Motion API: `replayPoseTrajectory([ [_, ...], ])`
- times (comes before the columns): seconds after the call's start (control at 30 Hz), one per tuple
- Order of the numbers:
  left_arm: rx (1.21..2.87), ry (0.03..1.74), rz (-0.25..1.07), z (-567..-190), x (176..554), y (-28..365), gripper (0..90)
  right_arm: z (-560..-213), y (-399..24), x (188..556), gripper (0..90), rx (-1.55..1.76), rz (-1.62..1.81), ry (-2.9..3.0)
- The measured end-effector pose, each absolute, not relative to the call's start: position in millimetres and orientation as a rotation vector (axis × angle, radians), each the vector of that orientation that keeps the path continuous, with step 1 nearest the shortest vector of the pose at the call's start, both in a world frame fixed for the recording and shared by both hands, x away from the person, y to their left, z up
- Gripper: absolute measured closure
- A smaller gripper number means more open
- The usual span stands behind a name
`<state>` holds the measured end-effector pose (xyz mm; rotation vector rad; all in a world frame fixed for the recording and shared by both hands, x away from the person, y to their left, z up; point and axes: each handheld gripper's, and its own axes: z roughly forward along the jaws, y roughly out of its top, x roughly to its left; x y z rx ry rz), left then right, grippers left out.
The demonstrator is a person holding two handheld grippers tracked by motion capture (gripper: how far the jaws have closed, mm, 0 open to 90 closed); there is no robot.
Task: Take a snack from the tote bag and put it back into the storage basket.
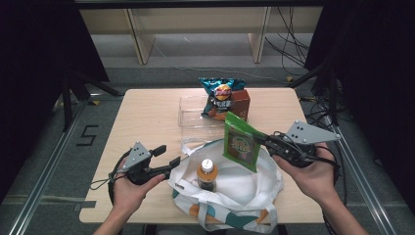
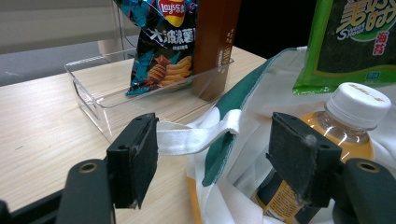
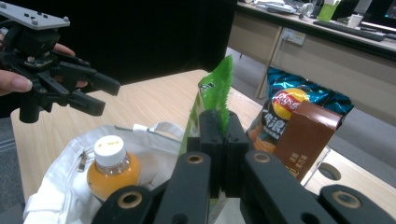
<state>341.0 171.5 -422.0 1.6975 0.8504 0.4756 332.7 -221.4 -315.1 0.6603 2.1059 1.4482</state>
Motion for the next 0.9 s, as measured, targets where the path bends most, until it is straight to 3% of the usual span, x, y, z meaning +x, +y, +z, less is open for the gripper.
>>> replayPoseTrajectory([
  [0.9,1.695,0.853,0.492,-420,340,172,32.7,-300,-219,349,90.0,0.650,1.450,2.051],
])
